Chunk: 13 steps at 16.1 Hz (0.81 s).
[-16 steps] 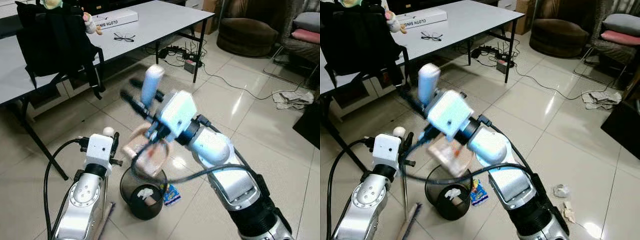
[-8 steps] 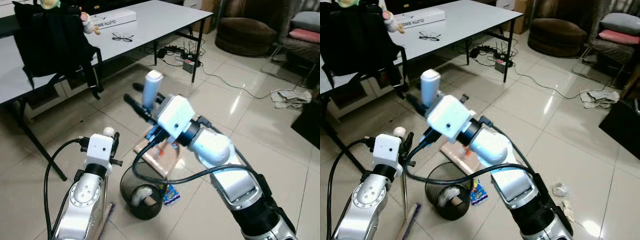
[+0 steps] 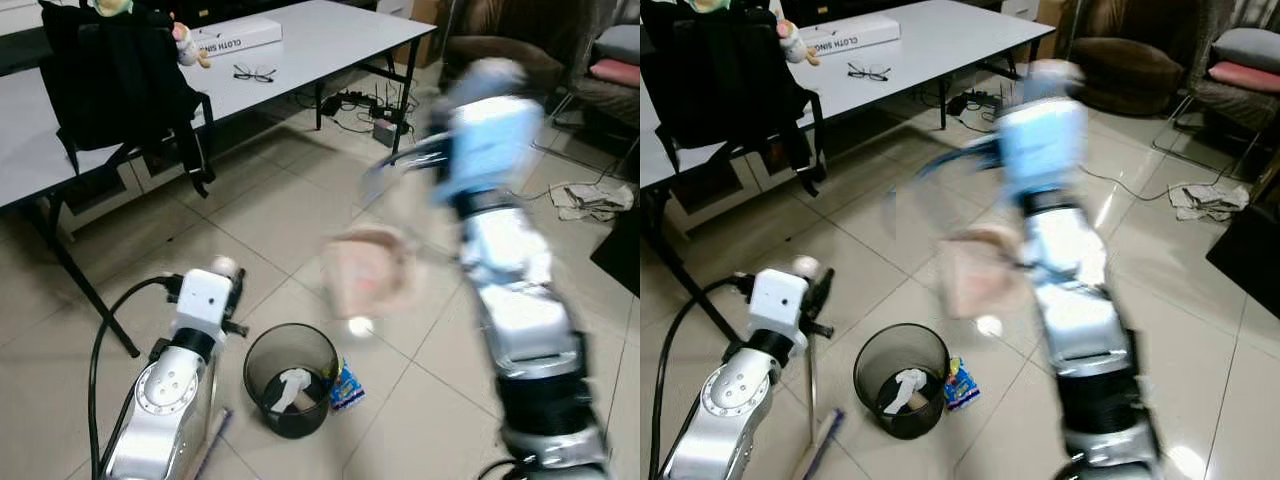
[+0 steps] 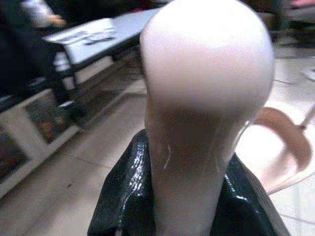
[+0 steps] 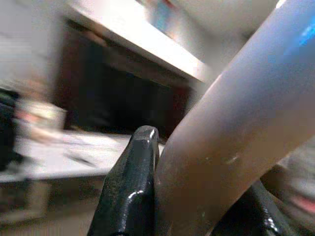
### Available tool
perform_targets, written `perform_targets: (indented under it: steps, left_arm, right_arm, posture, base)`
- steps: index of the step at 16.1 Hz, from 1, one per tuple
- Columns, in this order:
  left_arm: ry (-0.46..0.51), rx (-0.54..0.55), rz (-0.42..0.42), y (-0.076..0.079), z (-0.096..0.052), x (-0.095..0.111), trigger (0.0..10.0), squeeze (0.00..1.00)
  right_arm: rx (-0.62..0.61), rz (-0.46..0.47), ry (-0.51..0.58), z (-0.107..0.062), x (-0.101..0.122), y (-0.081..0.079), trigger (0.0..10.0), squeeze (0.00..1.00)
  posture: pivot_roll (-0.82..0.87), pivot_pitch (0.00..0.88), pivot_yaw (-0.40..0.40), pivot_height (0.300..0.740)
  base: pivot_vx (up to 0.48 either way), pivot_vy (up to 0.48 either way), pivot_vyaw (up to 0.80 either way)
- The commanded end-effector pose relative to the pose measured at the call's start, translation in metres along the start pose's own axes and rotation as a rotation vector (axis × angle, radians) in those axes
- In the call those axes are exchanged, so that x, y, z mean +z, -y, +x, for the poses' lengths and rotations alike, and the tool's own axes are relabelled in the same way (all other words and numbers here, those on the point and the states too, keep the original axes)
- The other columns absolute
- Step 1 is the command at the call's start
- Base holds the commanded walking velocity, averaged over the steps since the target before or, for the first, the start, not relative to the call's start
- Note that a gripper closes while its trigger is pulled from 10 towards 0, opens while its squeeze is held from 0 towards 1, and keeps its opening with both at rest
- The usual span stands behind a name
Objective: Sweep floor
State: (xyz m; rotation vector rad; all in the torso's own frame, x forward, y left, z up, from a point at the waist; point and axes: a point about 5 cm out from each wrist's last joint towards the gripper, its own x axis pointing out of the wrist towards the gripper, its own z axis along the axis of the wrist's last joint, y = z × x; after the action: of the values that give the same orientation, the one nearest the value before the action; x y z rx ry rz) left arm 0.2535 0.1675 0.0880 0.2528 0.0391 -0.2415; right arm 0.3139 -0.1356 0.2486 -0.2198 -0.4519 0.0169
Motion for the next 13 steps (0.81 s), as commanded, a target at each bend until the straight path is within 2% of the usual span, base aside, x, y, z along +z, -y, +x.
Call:
perform_targets:
  steps: [1,2,4,6,7,10,12,13]
  left_arm:
    - [0.012,-0.086,0.019,0.005,0.001,0.004,10.0,0.0]
    - [0.013,-0.108,0.031,0.007,0.0,0.004,10.0,0.0]
    - [0.002,-0.11,0.031,0.007,-0.001,0.003,10.0,0.0]
    - [-0.02,-0.056,0.0,0.002,-0.004,0.0,10.0,0.0]
    - [-0.02,-0.052,-0.014,0.002,-0.004,0.0,10.0,0.0]
    - [-0.024,-0.067,-0.031,0.002,-0.002,0.001,10.0,0.0]
    - [-0.011,-0.076,-0.02,0.003,0.001,0.005,10.0,0.0]
    - [-0.006,-0.078,-0.016,0.002,0.002,0.007,10.0,0.0]
  right_arm:
    - [-0.087,-0.056,-0.146,-0.005,-0.024,0.018,10.0,0.0]
    - [-0.111,-0.08,-0.229,-0.011,-0.039,0.026,10.0,0.0]
    - [-0.128,-0.133,-0.315,-0.022,-0.056,0.03,10.0,0.0]
    - [-0.152,-0.147,-0.41,-0.036,-0.073,0.027,10.0,0.0]
    - [-0.126,-0.138,-0.45,-0.038,-0.076,0.023,10.0,0.0]
    - [-0.105,-0.072,-0.457,-0.041,-0.077,0.014,10.0,0.0]
    - [-0.125,-0.153,-0.421,-0.044,-0.079,0.017,10.0,0.0]
    - [-0.144,-0.119,-0.432,-0.047,-0.082,0.018,10.0,0.0]
  posture:
    - [-0.05,0.0,0.032,0.74]
    - [-0.05,0.0,0.033,0.74]
    - [-0.05,0.0,0.035,0.74]
    - [-0.05,0.0,0.032,0.74]
    - [-0.05,0.0,0.031,0.74]
    - [-0.05,0.0,0.032,0.74]
    - [-0.05,0.0,0.034,0.74]
    - [-0.05,0.0,0.039,0.74]
  base:
    - [0.0,0.0,0.0]
    - [0.0,0.0,0.0]
    - [0.0,0.0,0.0]
    - [0.0,0.0,0.0]
    - [0.0,0.0,0.0]
    - [0.0,0.0,0.0]
    - [0.0,0.0,0.0]
    - [0.0,0.0,0.0]
